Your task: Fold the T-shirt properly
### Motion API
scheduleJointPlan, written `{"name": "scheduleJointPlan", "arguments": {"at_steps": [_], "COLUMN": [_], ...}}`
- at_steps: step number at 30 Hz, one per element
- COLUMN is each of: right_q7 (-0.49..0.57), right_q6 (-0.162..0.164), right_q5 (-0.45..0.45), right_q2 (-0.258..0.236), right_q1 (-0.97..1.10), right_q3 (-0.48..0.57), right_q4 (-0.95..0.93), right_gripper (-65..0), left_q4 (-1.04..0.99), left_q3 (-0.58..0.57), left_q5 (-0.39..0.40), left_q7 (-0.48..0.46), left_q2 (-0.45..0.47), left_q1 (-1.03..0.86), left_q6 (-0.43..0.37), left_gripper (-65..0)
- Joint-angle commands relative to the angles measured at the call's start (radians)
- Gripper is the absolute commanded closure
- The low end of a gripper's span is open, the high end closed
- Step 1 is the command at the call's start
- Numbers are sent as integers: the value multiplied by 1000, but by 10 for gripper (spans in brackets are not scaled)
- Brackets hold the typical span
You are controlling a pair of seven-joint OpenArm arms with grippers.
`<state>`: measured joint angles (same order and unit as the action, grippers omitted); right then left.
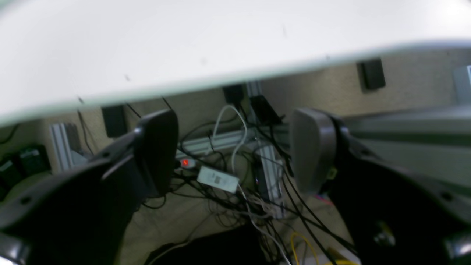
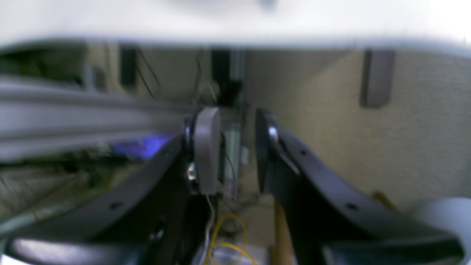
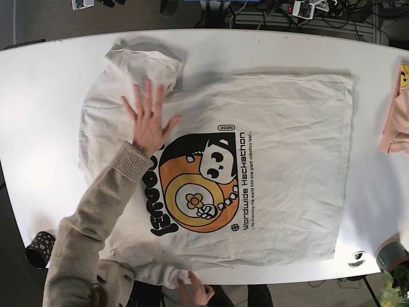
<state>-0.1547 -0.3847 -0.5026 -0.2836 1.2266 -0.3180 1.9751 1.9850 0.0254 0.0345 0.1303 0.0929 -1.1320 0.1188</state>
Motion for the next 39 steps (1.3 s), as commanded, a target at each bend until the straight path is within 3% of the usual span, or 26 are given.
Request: {"name": "scheduleJointPlan", "arguments": {"at_steps": [1,7,9,12,17,20,25,32,35,39], "right_q7": [19,17,14,-42,-253,-391,-598,-902,-986,-1012], "right_q6": [-3,-12,-41,-89,-158,-185,-224,-313,-313,-313], "right_q5": [-47,-159,-207,-285,-414,-472,-488,-494,-488,-491], "right_q2": [-6,-7,-7,-7,10,39,97,136,149,149], "right_q1": [-11,-94,-124,-172,-271,-336,-448,-621,-672,-690], "right_q3": [-10,-11,-11,-20,-131,-223,-378,-525,-571,-576], "right_q4": [14,14,13,13,10,8,-1,-115,-168,-222], "right_gripper": [-160,-163,-165,-166,-187,-300,-438,-452,-452,-450], "left_q4": [15,18,21,21,21,21,20,15,15,13], "left_q3": [1,41,57,74,109,109,107,144,163,170], "left_q5": [3,6,15,89,227,275,381,465,465,463], "left_q7": [-17,-19,-22,-22,-17,-17,-17,-17,-17,-17], "left_q2": [3,3,0,5,8,41,94,129,129,129], "left_q1": [-7,33,57,100,172,197,224,261,264,281], "left_q6": [2,3,3,3,3,3,3,0,0,2], "left_gripper": [-439,-446,-446,-447,-449,-503,-574,-593,-593,-593]}}
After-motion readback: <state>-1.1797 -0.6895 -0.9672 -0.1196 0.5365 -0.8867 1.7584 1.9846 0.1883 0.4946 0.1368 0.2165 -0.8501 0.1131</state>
